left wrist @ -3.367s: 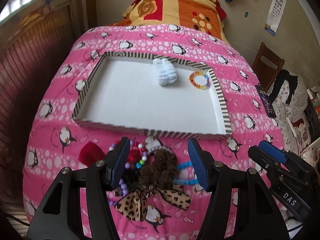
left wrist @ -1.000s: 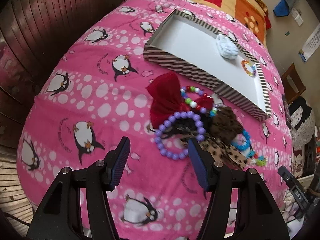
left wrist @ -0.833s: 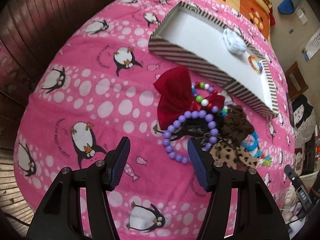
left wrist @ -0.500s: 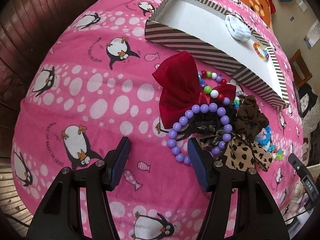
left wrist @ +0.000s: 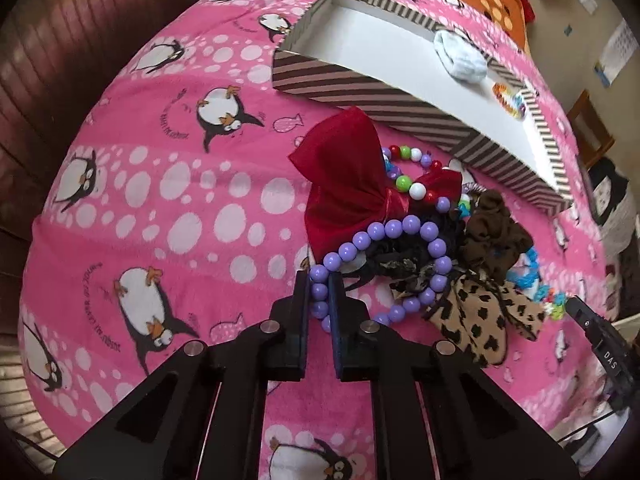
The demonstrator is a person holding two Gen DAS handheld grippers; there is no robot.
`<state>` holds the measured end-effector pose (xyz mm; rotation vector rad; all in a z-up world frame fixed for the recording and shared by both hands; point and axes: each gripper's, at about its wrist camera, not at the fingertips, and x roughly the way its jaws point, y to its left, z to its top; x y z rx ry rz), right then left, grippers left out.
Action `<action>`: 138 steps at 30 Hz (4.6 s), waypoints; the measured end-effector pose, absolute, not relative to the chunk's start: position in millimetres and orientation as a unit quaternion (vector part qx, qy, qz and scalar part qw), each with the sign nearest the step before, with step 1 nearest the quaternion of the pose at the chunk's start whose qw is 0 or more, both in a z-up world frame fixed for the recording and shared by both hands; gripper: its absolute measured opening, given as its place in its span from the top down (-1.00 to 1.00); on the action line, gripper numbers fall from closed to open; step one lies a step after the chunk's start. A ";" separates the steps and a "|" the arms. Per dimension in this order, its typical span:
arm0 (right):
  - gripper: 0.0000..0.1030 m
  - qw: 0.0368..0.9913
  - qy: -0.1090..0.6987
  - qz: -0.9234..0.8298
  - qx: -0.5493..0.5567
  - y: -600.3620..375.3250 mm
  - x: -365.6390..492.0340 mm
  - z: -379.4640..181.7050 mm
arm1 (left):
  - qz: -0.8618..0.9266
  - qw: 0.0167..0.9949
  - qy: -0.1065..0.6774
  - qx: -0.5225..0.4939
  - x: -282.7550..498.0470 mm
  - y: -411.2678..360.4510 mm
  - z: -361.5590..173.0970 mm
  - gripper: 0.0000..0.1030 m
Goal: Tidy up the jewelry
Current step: 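Grasp the purple bead bracelet with the left tool while the right tool grasps the multicolour beaded strand, then carry purple bracelet and beaded strand into the white tray while both tools open to release, then lift both open tools out of the tray back over the jewelry pile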
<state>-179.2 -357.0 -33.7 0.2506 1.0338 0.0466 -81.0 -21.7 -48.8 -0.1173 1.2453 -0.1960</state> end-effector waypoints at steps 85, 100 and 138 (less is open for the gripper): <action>0.78 0.882 0.459 0.055 0.089 -334.0 -22.2 37.5 | -0.262 0.823 0.500 0.060 34.3 -192.1 45.7 0.85; 0.78 0.866 0.496 0.005 0.068 -365.2 56.7 -7.7 | -0.205 0.802 0.557 0.067 108.1 -210.3 -27.7 0.85; 0.06 0.888 0.441 0.045 0.121 -317.6 -81.1 39.9 | -0.149 0.857 0.489 0.065 -12.3 -128.1 37.9 0.02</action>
